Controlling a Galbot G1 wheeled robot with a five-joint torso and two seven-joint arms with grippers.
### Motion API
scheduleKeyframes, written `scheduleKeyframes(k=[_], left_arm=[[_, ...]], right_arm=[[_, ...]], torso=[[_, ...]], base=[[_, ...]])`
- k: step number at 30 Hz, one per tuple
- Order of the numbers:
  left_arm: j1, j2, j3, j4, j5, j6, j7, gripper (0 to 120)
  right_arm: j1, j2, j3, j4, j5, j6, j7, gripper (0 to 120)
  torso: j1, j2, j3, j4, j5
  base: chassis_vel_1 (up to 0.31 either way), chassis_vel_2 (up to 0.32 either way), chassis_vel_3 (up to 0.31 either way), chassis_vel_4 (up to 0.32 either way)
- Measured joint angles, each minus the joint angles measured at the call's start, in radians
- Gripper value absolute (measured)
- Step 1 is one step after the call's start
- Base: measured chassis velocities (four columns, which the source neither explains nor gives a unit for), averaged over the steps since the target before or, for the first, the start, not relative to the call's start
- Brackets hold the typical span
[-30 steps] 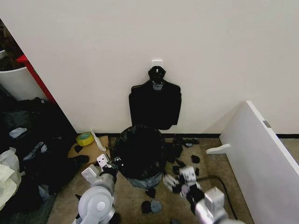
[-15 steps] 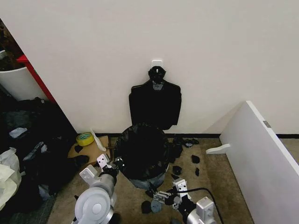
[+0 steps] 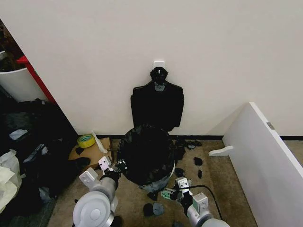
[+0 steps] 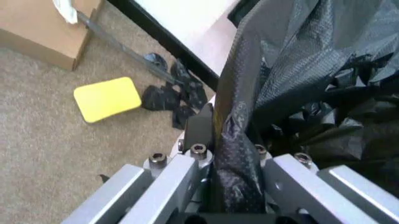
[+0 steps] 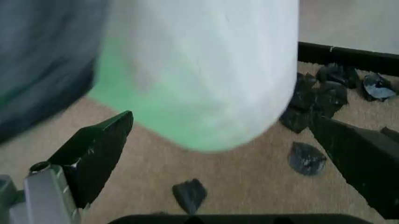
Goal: Place the garbage bag over the trash bin.
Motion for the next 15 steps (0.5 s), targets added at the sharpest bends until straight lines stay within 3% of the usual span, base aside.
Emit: scheduleKeyframes(k=[6, 15], left_arm=[[-0.021, 0.000, -0.019, 0.024, 0.003, -0.018, -0.005, 1], [-0.022, 0.001, -0.018, 0.020, 0.004, -0.021, -0.005, 1]], right_arm=[[-0.149, -0.041, 0.041, 0.124, 0.017, 0.024, -0.019, 100], [-0.165, -0.032, 0.059, 0.212, 0.225, 0.064, -0.029, 100]], torso=[[0.000, 0.000, 0.000, -0.0002, 0.0000], [0.000, 0.000, 0.000, 0.0001, 0.0000]], base=[[0.000, 0.000, 0.000, 0.000], [0.000, 0.000, 0.000, 0.000]])
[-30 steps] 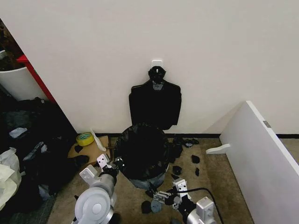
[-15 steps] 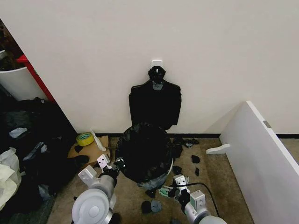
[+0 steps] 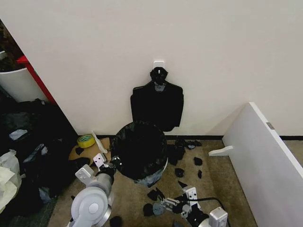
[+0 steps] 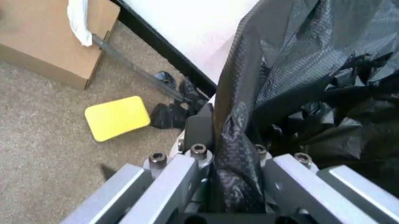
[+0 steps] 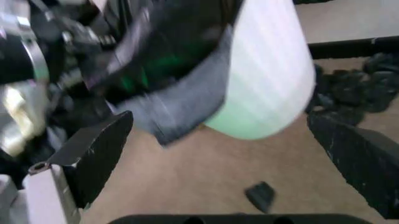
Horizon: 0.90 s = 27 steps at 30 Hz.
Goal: Place the garbage bag over the trash bin.
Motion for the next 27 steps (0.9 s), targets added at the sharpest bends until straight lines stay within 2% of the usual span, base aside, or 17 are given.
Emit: scheduleKeyframes(k=[15, 27], left_arm=[[0.016, 0.003, -0.007, -0.039, -0.003, 0.015, 0.006, 1], [0.032, -0.004, -0.003, -0.065, -0.021, 0.025, 0.006, 1]], right_arm=[[0.176, 0.056, -0.071, -0.081, 0.162, -0.060, 0.093, 100], [0.231, 0.058, -0.081, -0.198, 0.124, -0.068, 0.097, 100]], torso=[[0.000, 0.000, 0.000, 0.0000, 0.0000], [0.000, 0.000, 0.000, 0.0000, 0.0000]], base=[[0.000, 0.000, 0.000, 0.000], [0.000, 0.000, 0.000, 0.000]])
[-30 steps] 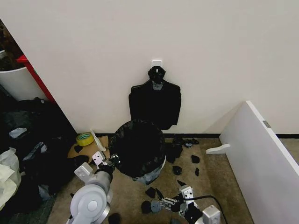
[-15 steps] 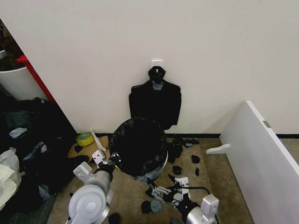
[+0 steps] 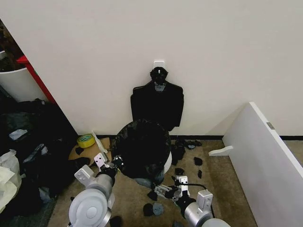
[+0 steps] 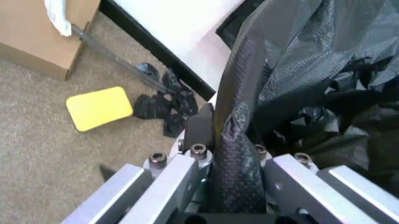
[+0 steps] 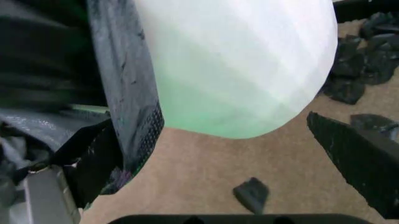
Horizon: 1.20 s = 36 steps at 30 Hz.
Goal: Place the garbage bag over the trash bin.
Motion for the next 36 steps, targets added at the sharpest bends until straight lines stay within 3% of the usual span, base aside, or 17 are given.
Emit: scheduleKeyframes(k=[8, 23, 36], left_arm=[[-0.003, 0.007, -0.004, 0.001, -0.013, 0.006, -0.003, 1], [-0.074, -0.003, 0.013, 0.127, -0.028, 0.001, -0.043, 1], [-0.123, -0.003, 0.077, 0.245, 0.115, 0.071, -0.068, 1]], right_arm=[[0.006, -0.005, 0.007, -0.021, -0.041, 0.015, -0.020, 100], [-0.133, -0.033, 0.020, 0.061, -0.242, 0.104, -0.125, 100], [-0.211, 0.007, 0.067, 0.111, -0.273, 0.146, -0.131, 100]], torso=[[0.000, 0.000, 0.000, 0.0000, 0.0001], [0.000, 0.000, 0.000, 0.0000, 0.0000], [0.000, 0.000, 0.000, 0.0000, 0.0000]], base=[[0.000, 0.000, 0.000, 0.000], [0.000, 0.000, 0.000, 0.000], [0.000, 0.000, 0.000, 0.000]])
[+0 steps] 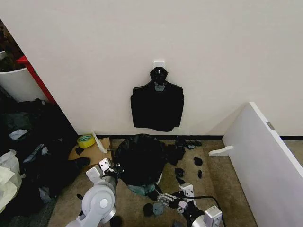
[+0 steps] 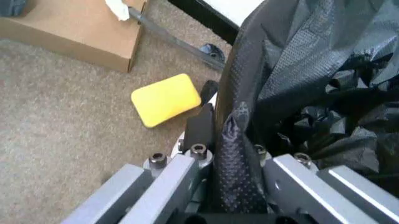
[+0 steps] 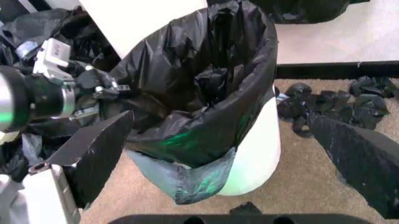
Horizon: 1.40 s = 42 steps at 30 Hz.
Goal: Place the garbage bag over the trash bin.
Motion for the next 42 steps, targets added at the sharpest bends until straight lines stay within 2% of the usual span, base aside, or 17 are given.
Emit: scheduleKeyframes(k=[9, 13, 15, 19, 23, 28, 30, 34, 36, 37, 40, 42], left_arm=[[-0.009, -0.004, -0.001, 0.017, 0.000, 0.009, 0.028, 4], [0.001, 0.001, -0.008, 0.006, -0.010, 0.013, 0.084, 20], [0.001, 0.001, -0.009, 0.006, -0.010, 0.013, 0.088, 24], [0.011, 0.000, -0.011, -0.003, -0.009, 0.020, 0.097, 42], [0.019, 0.002, -0.016, -0.016, -0.008, 0.030, 0.097, 53], [0.049, 0.016, -0.039, -0.052, 0.042, 0.036, 0.118, 75], [0.058, 0.021, -0.043, -0.067, 0.060, 0.036, 0.136, 79], [0.101, 0.036, -0.054, -0.114, 0.170, -0.010, 0.239, 96], [0.135, 0.041, -0.060, -0.121, 0.287, -0.076, 0.284, 99], [0.135, 0.041, -0.060, -0.121, 0.287, -0.076, 0.284, 99], [0.224, 0.047, -0.079, -0.107, 0.566, -0.276, 0.384, 100], [0.291, 0.038, -0.091, -0.109, 0.705, -0.370, 0.434, 100]], right_arm=[[0.003, 0.004, -0.003, 0.003, 0.001, -0.002, 0.003, 100], [0.006, 0.008, -0.005, 0.003, 0.004, -0.004, 0.005, 100], [0.007, 0.009, -0.006, 0.004, 0.005, -0.005, 0.006, 100], [0.006, 0.012, -0.007, 0.009, 0.008, -0.008, 0.009, 100], [-0.001, 0.010, -0.006, 0.012, 0.008, -0.008, 0.009, 100], [-0.002, 0.013, -0.006, 0.011, 0.006, -0.004, 0.009, 100], [0.000, 0.017, -0.006, 0.009, 0.005, -0.003, 0.009, 100], [0.024, 0.049, 0.007, -0.012, -0.004, 0.004, 0.009, 100], [0.040, 0.072, 0.019, -0.033, -0.043, 0.031, 0.009, 100], [0.040, 0.072, 0.019, -0.033, -0.043, 0.031, 0.009, 100], [0.055, 0.114, 0.049, -0.073, -0.123, 0.120, 0.019, 100], [0.052, 0.145, 0.066, -0.086, -0.159, 0.154, 0.042, 100]], torso=[[0.000, 0.000, 0.000, 0.0000, -0.0001], [0.000, 0.000, 0.000, 0.0000, 0.0000], [0.000, 0.000, 0.000, 0.0002, 0.0001], [0.000, 0.000, 0.000, 0.0001, 0.0001], [0.000, 0.000, 0.000, -0.0001, 0.0000], [0.000, 0.000, 0.000, 0.0000, -0.0001], [0.000, 0.000, 0.000, 0.0001, -0.0001], [0.000, 0.000, 0.000, -0.0001, 0.0000], [0.000, 0.000, 0.000, -0.0002, 0.0000], [0.000, 0.000, 0.000, -0.0002, 0.0000], [0.000, 0.000, 0.000, 0.0000, 0.0002], [0.000, 0.000, 0.000, 0.0002, 0.0000]], base=[[0.000, 0.000, 0.000, 0.000], [0.000, 0.000, 0.000, 0.000], [0.000, 0.000, 0.000, 0.000], [0.000, 0.000, 0.000, 0.000], [0.000, 0.000, 0.000, 0.000], [0.000, 0.000, 0.000, 0.000], [0.000, 0.000, 0.000, 0.000], [0.000, 0.000, 0.000, 0.000], [0.000, 0.000, 0.000, 0.000], [0.000, 0.000, 0.000, 0.000], [0.000, 0.000, 0.000, 0.000], [0.000, 0.000, 0.000, 0.000]])
